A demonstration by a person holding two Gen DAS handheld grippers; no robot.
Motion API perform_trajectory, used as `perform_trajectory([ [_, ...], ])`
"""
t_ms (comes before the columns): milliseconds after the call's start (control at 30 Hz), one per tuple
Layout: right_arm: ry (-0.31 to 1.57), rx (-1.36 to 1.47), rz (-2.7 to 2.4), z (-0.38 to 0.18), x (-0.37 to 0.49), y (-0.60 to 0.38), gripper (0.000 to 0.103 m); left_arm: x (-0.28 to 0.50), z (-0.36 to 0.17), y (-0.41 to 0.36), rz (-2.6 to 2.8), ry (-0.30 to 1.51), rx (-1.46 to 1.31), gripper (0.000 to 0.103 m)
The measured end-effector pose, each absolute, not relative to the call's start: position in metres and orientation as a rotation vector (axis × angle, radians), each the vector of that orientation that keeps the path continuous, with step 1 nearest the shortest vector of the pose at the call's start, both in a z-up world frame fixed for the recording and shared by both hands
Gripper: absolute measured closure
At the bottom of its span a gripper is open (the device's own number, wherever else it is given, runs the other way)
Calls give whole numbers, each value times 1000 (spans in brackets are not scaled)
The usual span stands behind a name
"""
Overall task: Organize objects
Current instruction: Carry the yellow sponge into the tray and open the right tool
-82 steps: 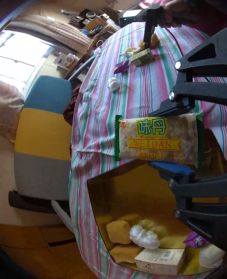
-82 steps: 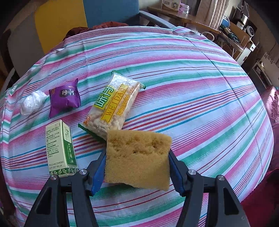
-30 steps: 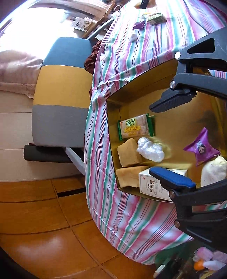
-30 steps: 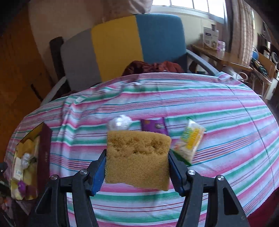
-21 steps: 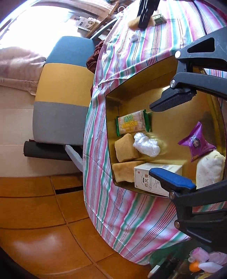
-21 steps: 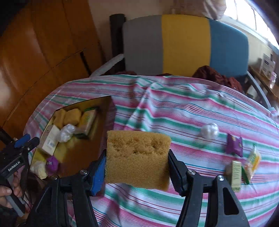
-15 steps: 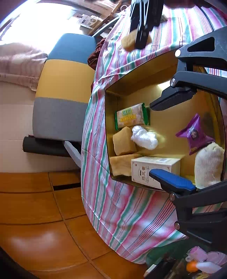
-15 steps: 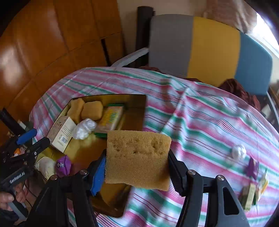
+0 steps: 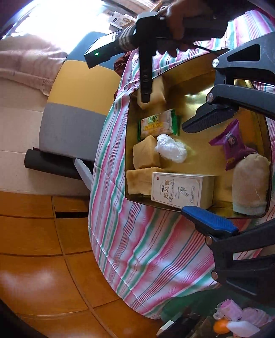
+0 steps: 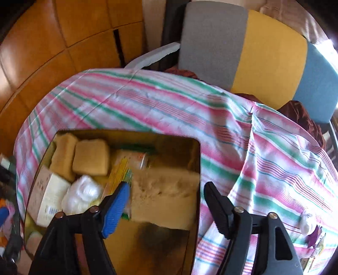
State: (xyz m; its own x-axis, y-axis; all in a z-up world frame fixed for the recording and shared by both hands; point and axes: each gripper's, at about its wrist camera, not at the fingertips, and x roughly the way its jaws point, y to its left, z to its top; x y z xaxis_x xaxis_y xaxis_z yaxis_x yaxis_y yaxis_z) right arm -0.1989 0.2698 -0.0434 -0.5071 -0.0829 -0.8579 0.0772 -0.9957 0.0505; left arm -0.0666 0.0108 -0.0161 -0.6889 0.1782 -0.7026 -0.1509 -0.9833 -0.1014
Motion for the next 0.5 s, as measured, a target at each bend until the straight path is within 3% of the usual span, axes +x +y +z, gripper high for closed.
perform_trajectory([
  [67,-52,1494,-2650,-42,-200,274,19,-67,-18,11,2732,-57,-1146,29],
  [500,-75,1392,-2672,-20,-124,283,19,-57,-9,20,2744,-28,-1103,26],
])
